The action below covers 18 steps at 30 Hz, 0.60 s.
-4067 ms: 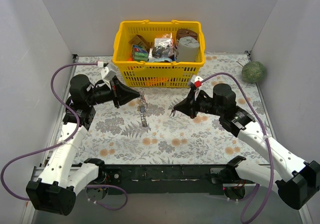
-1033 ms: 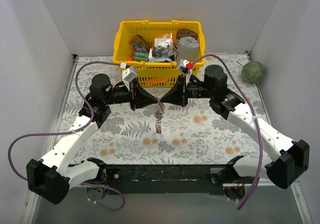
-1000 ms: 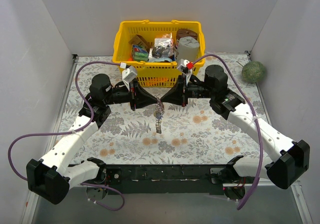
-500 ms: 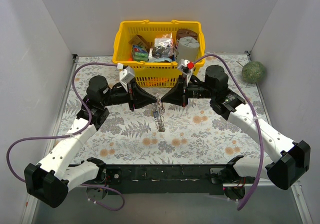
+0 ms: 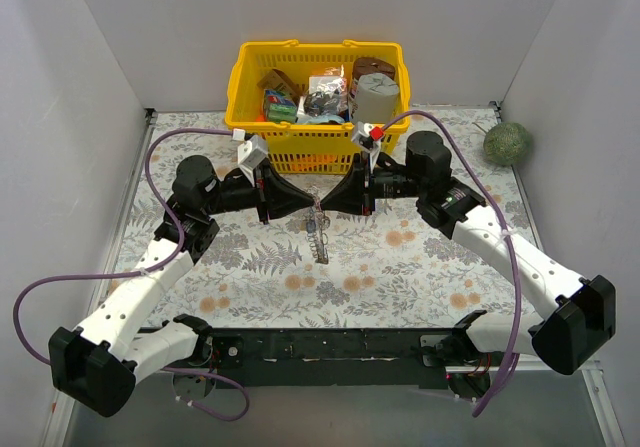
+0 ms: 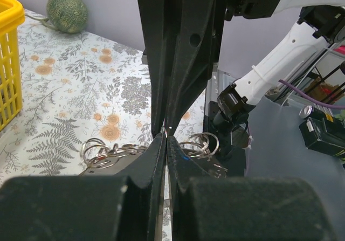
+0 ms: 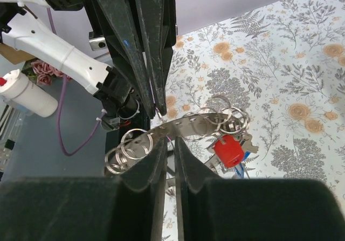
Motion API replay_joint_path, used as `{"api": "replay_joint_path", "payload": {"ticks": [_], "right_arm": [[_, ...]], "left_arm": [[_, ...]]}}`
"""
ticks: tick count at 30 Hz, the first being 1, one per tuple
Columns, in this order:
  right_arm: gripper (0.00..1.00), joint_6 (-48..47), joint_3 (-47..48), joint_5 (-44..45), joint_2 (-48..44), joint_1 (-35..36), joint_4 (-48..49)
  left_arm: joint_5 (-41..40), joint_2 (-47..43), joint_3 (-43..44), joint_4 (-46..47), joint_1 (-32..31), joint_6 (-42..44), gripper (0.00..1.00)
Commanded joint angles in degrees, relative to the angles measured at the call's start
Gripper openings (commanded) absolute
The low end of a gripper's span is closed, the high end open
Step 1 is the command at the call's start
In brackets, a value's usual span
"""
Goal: Put the keys on the keyring
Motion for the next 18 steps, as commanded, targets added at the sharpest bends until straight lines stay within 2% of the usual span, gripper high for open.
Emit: {"api": "replay_joint_path", "payload": {"ticks": [1,2,3,5,6,9,12,14,17,18], "right_arm": [[0.24,-0.46,-0.12,-0.56,-0.53,-0.10,2.32],[0.28,-1.25,-0.29,-0.47,-0.97,-0.10,2.32],[0.39,-1.61,-0.47,-0.21,-1.41,-0.10,2.32],[0.50,-2.92,-0.90,1.46,-3.08,-0.19,2.23],[0.60,-3.36,-1.08,2.16,-3.78,-0.19,2.14],[0.75,-4.51,-1.61,4.19,-6.33,-0.63,2.84],[0.82,-4.60,-1.79,5.07,-8.53,-0.89,4.59],[0.82,-3.99,-1.70,4.37,-8.80,-0.89,6.00],[0.80,-1.27,-1.52,1.82,-8.10,-0.89,9.60],[0.77,-1.00,-1.26,1.47,-7.22,-0.89,9.96]], "left_arm": [[0.76,-2.80,0.19,5.86,-0.25,-1.82,0.00],[0.68,-2.71,0.19,6.12,-0.34,-2.00,0.00],[0.94,-2.71,0.19,6.30,-0.26,-1.91,0.00],[1.12,-2.80,0.11,6.47,-0.25,-2.18,0.00],[1.29,-2.71,0.11,6.65,-0.25,-2.18,0.00],[1.65,-2.62,0.28,6.82,-0.25,-2.26,0.00],[1.91,-2.62,0.28,7.18,-0.25,-2.44,0.00],[2.17,-2.54,0.28,7.35,-0.25,-2.70,0.00],[2.43,-2.27,0.37,8.14,-0.25,-3.05,0.00],[2.52,-2.27,0.37,8.41,-0.25,-3.23,0.00]]}}
